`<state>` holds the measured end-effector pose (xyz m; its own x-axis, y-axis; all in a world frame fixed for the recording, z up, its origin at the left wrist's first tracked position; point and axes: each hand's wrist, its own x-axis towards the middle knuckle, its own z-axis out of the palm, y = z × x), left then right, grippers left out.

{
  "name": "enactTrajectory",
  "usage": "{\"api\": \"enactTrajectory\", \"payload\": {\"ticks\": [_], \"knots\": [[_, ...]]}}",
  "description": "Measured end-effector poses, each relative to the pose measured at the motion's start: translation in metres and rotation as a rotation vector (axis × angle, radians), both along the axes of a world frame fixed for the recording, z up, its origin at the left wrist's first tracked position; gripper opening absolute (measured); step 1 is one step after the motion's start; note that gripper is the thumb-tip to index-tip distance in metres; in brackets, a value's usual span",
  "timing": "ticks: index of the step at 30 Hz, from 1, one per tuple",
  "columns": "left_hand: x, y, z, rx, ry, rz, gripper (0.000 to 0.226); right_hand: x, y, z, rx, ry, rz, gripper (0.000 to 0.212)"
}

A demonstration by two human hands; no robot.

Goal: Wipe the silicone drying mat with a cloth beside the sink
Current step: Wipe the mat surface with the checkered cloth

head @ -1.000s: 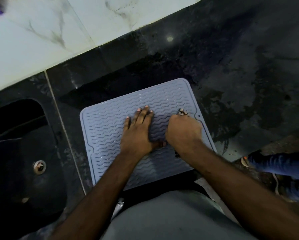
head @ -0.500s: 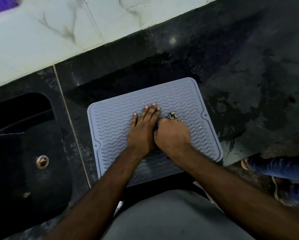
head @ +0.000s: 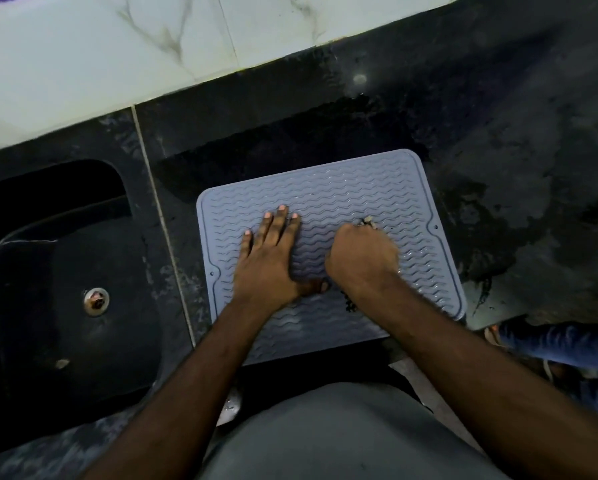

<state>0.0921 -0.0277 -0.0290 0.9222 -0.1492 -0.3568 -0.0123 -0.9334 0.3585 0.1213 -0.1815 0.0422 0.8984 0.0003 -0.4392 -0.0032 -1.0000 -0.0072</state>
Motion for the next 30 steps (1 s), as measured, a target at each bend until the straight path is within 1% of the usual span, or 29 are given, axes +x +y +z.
{"api": "enactTrajectory", "payload": {"ticks": [6,10,13,15,17,20,22,23,25,27,29,30], "knots": [[-0.002,0.000,-0.004,-0.018,-0.016,0.006,0.118,-0.010,0.030,0.002,0.058,0.008,0.014,0.028],[-0.001,0.001,-0.004,-0.016,0.005,-0.008,0.116,-0.014,0.037,0.000,0.094,-0.016,-0.009,0.027],[-0.002,0.002,-0.005,-0.012,-0.014,-0.015,0.109,-0.014,0.045,0.000,0.213,-0.012,-0.045,0.031],[-0.003,0.003,-0.005,-0.013,-0.016,-0.028,0.112,-0.016,0.052,0.000,0.272,0.007,-0.066,0.032],[-0.004,0.004,-0.005,-0.008,-0.016,-0.045,0.114,-0.018,0.051,-0.004,0.283,0.012,-0.106,0.031],[-0.005,0.005,-0.006,-0.027,-0.037,-0.030,0.098,-0.025,0.041,-0.011,0.312,-0.033,-0.165,0.031],[-0.005,0.004,-0.007,-0.043,-0.054,-0.019,0.087,-0.033,0.034,-0.012,0.300,-0.028,-0.139,0.033],[-0.005,0.004,-0.008,-0.048,-0.059,-0.015,0.086,-0.036,0.031,-0.012,0.290,-0.020,-0.119,0.036],[-0.005,0.005,-0.009,-0.058,-0.056,-0.017,0.093,-0.039,0.026,-0.009,0.274,-0.007,-0.105,0.044],[-0.004,0.006,-0.013,-0.063,-0.062,-0.023,0.102,-0.037,0.018,-0.004,0.328,0.002,-0.134,0.047],[-0.004,0.009,-0.015,-0.079,-0.069,-0.029,0.113,-0.031,0.007,0.006,0.475,0.040,-0.179,0.044],[-0.004,0.010,-0.016,-0.088,-0.068,-0.033,0.118,-0.029,0.000,0.013,0.598,0.082,-0.222,0.040]]}}
